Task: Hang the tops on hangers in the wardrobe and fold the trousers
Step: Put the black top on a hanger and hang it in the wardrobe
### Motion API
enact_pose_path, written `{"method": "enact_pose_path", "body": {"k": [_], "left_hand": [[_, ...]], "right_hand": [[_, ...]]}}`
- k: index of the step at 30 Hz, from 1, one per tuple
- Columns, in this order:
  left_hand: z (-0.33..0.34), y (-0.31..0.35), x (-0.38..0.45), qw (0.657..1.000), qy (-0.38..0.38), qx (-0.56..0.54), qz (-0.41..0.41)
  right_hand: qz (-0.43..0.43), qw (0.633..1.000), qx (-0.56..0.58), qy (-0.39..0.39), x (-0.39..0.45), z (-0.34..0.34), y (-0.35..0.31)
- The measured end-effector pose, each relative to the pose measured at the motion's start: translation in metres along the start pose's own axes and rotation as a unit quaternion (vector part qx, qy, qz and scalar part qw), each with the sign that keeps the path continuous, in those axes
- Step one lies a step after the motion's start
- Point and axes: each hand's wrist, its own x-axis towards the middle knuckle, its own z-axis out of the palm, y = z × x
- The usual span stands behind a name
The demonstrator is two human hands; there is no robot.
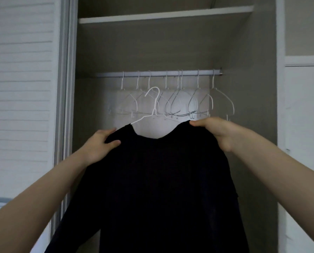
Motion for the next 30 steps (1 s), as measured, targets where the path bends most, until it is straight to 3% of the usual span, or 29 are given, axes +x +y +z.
{"method": "enact_pose_path", "body": {"k": [2,5,8,13,18,25,30], "left_hand": [[0.011,0.024,-0.009,0.991,-0.085,-0.106,-0.014],[0.026,0.058,-0.032,0.938,-0.219,-0.269,0.0],[0.024,0.077,-0.05,0.904,-0.256,-0.342,0.012],[0.001,0.065,-0.054,0.955,-0.101,-0.272,-0.054],[0.005,0.02,-0.047,0.991,0.073,-0.075,-0.081],[0.0,-0.021,-0.032,0.987,0.155,0.017,-0.028],[-0.006,-0.035,0.022,0.98,0.195,0.044,-0.016]], "right_hand": [[-0.015,0.999,0.031,-0.005,0.004,0.021,-0.016],[-0.068,0.997,0.033,-0.006,0.013,0.063,-0.04],[-0.087,0.995,0.034,-0.041,0.022,0.103,-0.055],[-0.066,0.966,0.154,-0.197,0.046,0.158,-0.063],[-0.082,0.961,0.14,-0.224,0.081,0.199,-0.072],[-0.109,0.947,0.182,-0.24,0.144,0.217,-0.098],[-0.126,0.934,0.204,-0.264,0.201,0.23,-0.119]]}}
